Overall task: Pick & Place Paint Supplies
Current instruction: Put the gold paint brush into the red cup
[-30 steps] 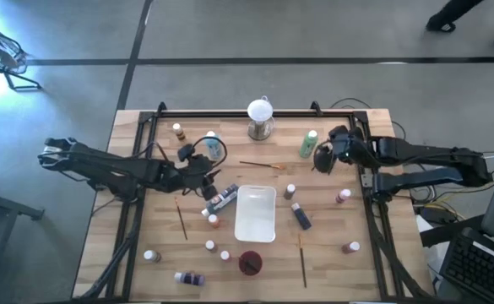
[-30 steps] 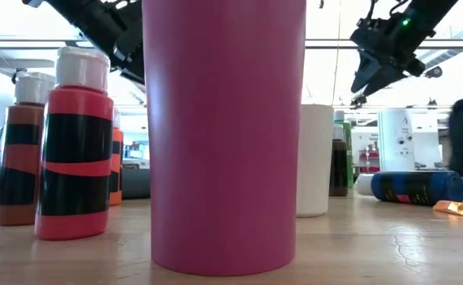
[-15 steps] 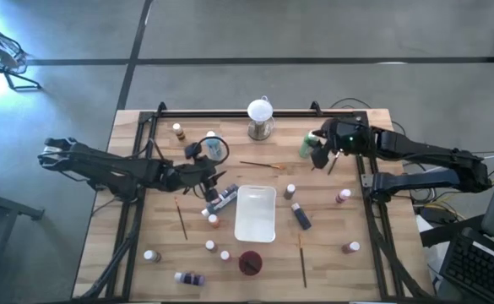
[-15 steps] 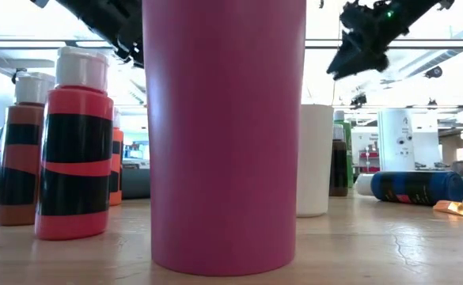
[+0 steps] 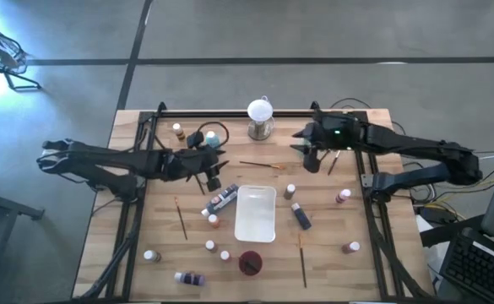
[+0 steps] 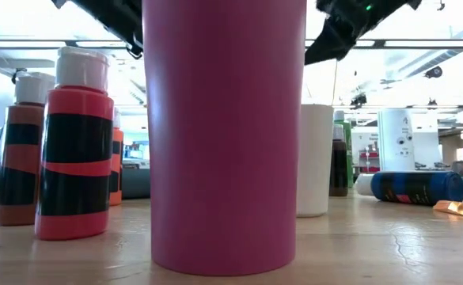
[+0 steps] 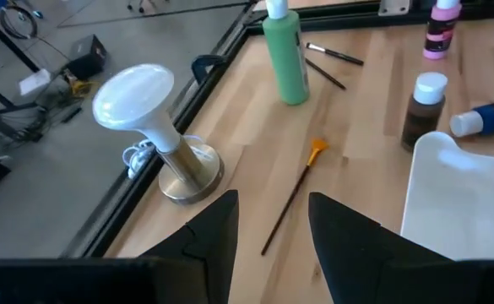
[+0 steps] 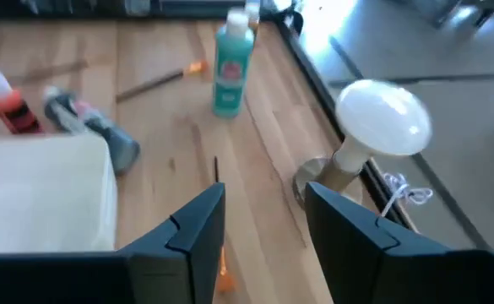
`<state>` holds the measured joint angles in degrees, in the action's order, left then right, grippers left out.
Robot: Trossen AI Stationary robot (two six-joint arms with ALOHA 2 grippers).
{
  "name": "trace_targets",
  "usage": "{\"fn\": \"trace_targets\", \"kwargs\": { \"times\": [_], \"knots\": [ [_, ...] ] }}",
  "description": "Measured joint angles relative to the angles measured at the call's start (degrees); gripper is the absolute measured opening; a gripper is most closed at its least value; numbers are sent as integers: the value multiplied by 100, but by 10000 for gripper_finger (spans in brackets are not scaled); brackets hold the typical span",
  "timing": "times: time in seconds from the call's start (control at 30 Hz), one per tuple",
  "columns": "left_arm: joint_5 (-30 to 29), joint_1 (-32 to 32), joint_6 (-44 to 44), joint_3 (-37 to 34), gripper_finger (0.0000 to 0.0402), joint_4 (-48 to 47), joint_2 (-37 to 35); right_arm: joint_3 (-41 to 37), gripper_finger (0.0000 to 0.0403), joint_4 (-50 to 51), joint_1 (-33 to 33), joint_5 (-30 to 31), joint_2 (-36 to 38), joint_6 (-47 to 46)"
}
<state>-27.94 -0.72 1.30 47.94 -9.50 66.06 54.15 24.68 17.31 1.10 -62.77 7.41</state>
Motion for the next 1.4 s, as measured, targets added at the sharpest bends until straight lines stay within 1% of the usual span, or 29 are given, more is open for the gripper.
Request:
{"fn": "trace_targets", "kwargs": {
  "times": [0.1,0.17,0.33,0.53,0.73,0.87,0.97,1.23,1.4],
  "knots": [
    [497,304,8,5,151,-1,0,314,153,533,-1,-6,-549,73],
    [688,467,8,-2,151,2,0,579,150,978,-1,-7,-921,71],
    [711,720,7,-26,151,8,0,1341,151,1980,-1,-2,-1794,169],
    [547,753,58,-30,151,102,-3,2079,174,2770,23,37,-2502,107],
    [538,753,-47,-34,151,96,-9,2486,203,2985,33,38,-2832,36],
    [539,751,-50,-35,151,94,-9,2599,215,3102,93,50,-2937,54],
    [539,751,-100,-35,151,46,-9,2618,217,3080,194,50,-2987,111],
    [551,751,-254,-41,151,-68,-9,2593,203,3059,463,34,-3171,390],
    [557,751,-262,-41,151,-216,-9,2594,209,3049,517,0,-3223,421]
  ]
}}
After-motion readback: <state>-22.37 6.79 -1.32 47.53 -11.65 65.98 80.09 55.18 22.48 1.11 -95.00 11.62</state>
